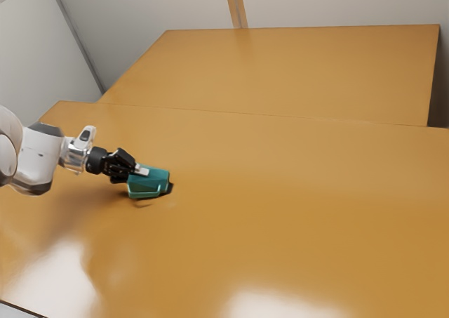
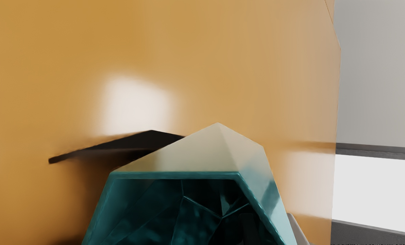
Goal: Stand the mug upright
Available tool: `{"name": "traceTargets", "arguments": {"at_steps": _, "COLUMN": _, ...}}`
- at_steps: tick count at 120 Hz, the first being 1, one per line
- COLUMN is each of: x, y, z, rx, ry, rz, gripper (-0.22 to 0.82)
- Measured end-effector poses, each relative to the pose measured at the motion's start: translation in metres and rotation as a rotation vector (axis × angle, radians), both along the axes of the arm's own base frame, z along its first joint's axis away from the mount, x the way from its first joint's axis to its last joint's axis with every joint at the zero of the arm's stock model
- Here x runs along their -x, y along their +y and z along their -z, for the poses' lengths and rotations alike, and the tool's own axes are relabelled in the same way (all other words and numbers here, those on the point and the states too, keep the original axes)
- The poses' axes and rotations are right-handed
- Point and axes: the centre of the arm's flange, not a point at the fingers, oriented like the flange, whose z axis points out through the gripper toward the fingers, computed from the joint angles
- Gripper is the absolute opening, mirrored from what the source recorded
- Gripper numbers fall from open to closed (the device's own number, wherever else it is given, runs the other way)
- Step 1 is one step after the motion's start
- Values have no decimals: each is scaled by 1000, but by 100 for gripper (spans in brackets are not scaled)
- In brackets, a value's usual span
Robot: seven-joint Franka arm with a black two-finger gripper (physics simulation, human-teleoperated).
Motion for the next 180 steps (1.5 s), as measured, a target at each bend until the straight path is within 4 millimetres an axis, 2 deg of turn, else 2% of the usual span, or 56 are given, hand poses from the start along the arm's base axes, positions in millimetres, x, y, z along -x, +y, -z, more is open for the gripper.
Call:
{"name": "traceTargets", "arguments": {"at_steps": 16, "x": -3, "y": -14, "z": -6, "rx": 20, "ry": -4, "rz": 12, "gripper": -15}}
{"name": "traceTargets", "arguments": {"at_steps": 24, "x": -4, "y": -17, "z": -17, "rx": 22, "ry": -17, "rz": 17, "gripper": -15}}
{"name": "traceTargets", "arguments": {"at_steps": 41, "x": -12, "y": -26, "z": -58, "rx": -1, "ry": -81, "rz": 43, "gripper": -17}}
{"name": "traceTargets", "arguments": {"at_steps": 45, "x": -21, "y": -32, "z": -77, "rx": -32, "ry": -114, "rz": 70, "gripper": -17}}
{"name": "traceTargets", "arguments": {"at_steps": 53, "x": -40, "y": -47, "z": -109, "rx": -151, "ry": -158, "rz": 165, "gripper": -17}}
{"name": "traceTargets", "arguments": {"at_steps": 62, "x": -51, "y": -60, "z": -123, "rx": -339, "ry": -156, "rz": 282, "gripper": -17}}
{"name": "traceTargets", "arguments": {"at_steps": 69, "x": -61, "y": -78, "z": -141, "rx": -520, "ry": -171, "rz": 396, "gripper": -17}}
{"name": "traceTargets", "arguments": {"at_steps": 84, "x": -78, "y": -109, "z": -151, "rx": -854, "ry": -133, "rz": 597, "gripper": -17}}
{"name": "traceTargets", "arguments": {"at_steps": 93, "x": -83, "y": -119, "z": -146, "rx": -990, "ry": -85, "rz": 652, "gripper": -17}}
{"name": "traceTargets", "arguments": {"at_steps": 111, "x": -90, "y": -123, "z": -126, "rx": -1149, "ry": 7, "rz": 645, "gripper": -18}}
{"name": "traceTargets", "arguments": {"at_steps": 137, "x": -99, "y": -118, "z": -77, "rx": -1192, "ry": 119, "rz": 524, "gripper": -18}}
{"name": "traceTargets", "arguments": {"at_steps": 153, "x": -100, "y": -115, "z": -72, "rx": -1198, "ry": 157, "rz": 437, "gripper": -18}}
{"name": "traceTargets", "arguments": {"at_steps": 180, "x": -100, "y": -111, "z": -72, "rx": -1192, "ry": 209, "rz": 333, "gripper": 28}}
